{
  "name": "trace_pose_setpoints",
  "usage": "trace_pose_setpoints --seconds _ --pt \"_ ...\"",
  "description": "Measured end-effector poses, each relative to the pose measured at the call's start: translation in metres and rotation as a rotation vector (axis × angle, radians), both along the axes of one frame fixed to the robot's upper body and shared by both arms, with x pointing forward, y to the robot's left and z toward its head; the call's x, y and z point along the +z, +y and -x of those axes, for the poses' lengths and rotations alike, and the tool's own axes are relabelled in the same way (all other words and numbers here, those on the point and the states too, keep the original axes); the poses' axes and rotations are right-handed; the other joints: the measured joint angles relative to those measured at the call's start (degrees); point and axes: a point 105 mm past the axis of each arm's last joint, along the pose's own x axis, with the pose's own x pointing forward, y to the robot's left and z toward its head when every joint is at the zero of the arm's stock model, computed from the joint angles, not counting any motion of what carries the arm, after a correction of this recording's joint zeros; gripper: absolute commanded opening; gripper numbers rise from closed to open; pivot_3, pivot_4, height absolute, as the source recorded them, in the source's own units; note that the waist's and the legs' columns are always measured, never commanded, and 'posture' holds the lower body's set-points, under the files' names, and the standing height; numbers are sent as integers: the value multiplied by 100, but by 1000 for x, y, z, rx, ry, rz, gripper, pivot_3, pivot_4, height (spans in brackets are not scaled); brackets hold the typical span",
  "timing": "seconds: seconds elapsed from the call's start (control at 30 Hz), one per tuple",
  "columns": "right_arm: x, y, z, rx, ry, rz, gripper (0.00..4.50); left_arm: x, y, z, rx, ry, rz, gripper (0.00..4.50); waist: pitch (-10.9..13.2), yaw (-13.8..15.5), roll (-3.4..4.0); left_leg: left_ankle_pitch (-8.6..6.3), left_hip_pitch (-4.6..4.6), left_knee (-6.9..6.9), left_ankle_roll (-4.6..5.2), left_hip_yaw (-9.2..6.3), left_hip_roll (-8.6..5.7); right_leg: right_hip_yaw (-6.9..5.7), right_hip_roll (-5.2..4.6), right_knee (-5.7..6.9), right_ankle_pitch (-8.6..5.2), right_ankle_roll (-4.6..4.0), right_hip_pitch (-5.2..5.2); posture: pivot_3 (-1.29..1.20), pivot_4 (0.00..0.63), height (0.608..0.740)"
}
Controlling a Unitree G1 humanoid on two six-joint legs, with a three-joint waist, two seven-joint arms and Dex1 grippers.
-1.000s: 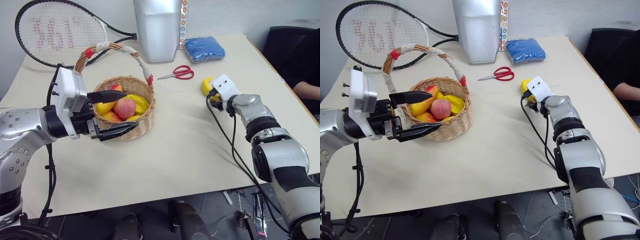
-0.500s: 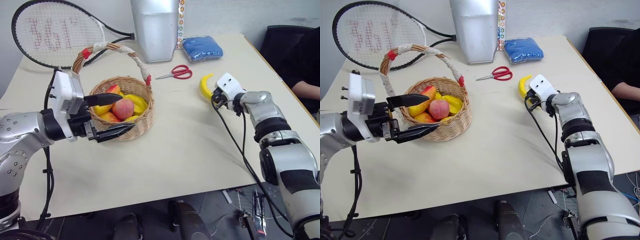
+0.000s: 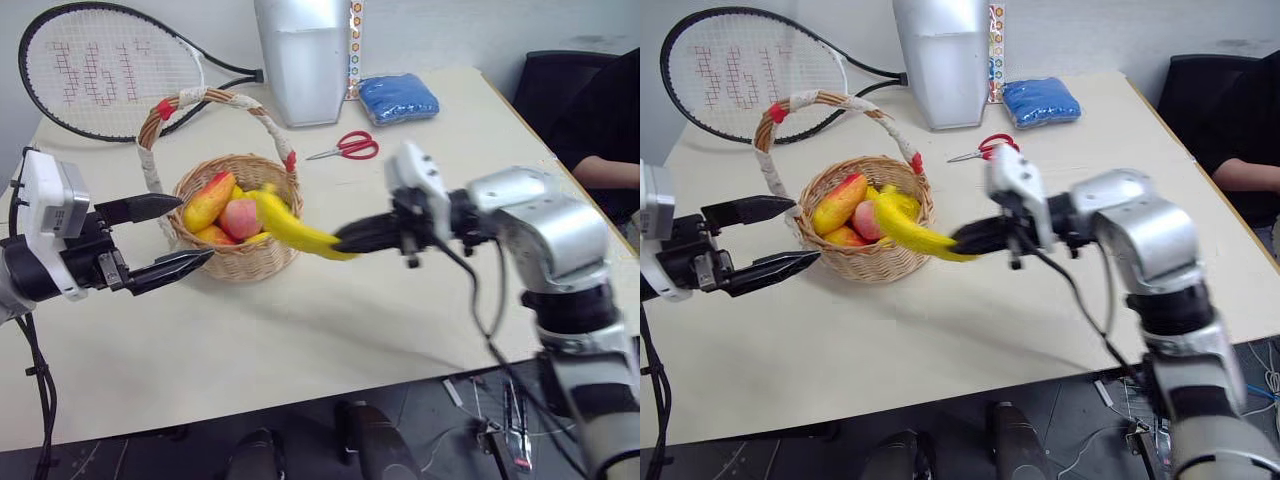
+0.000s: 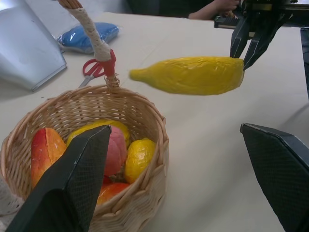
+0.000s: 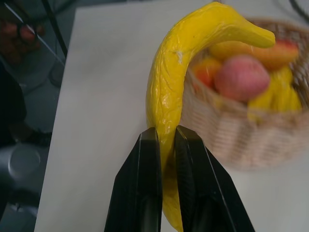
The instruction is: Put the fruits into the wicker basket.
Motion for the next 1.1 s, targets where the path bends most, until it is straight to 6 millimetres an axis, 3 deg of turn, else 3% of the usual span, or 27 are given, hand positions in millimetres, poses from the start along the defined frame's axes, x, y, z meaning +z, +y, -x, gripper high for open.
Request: trace_pose_setpoints --seconds 0.07,0.23,0.33,0.47,0.57,0.67,0.8,0.9,1.0,1.1 --pt "8 28 -15 -50 -35 -33 124 1 -2 2 -2 -5 -6 4500 -1 -5 -2 0 -11 0 0 0 1 -2 -3 -1 -1 -2 -8 0 150 740" --pt "8 63 -57 -217 -95 -46 124 3 -5 6 6 -24 -9 4500 -8 3 -13 -3 -35 1 4 0 1 -18 -15 3 -2 -4 -11 0 150 740" --pt "-5 73 -71 -260 -129 -17 1097 3 -9 7 6 -30 -10 4500 -9 -5 -15 -6 -37 -1 6 -2 2 -18 -17 2 -2 -4 -11 0 150 740" --pt "-10 71 -76 -273 -125 -7 2397 2 -8 6 21 -31 -5 4500 -9 -3 -15 -8 -35 -1 4 -6 6 -18 -16 3 -2 -4 -11 0 150 740" --pt "0 63 -69 -257 -132 -43 3338 2 -8 5 25 -39 5 4500 -9 2 -15 -10 -35 -2 1 -12 12 -19 -13 2 -2 -4 -11 0 150 740" --pt "12 35 -63 -276 -109 -101 4353 2 -9 5 27 -39 9 4500 -9 17 -15 -12 -35 -1 0 -17 13 -20 -13 1 -2 -4 -11 0 150 740" --pt "16 -14 -48 -326 -21 -159 4456 4 -8 5 25 -38 23 4500 -9 54 -16 -13 -33 1 2 -15 10 -18 -13 -2 -2 -4 -10 0 150 740" --pt "10 -43 -54 -466 19 -184 4456 7 -7 3 27 -49 33 4500 -11 18 -19 -12 -20 1 1 -5 10 -10 -10 -19 -2 -4 -7 0 150 740" --pt "5 -42 -65 -556 43 -226 4456 12 -8 2 21 -67 37 4500 -11 -56 -19 -9 -1 -8 -8 6 12 7 -1 0 -6 -11 -9 0 150 740" --pt "3 -18 -75 -579 78 -283 4456 13 -10 -1 13 -71 42 4500 -11 -110 -19 -8 7 -13 -22 4 21 8 9 10 -13 -22 -9 0 150 740"
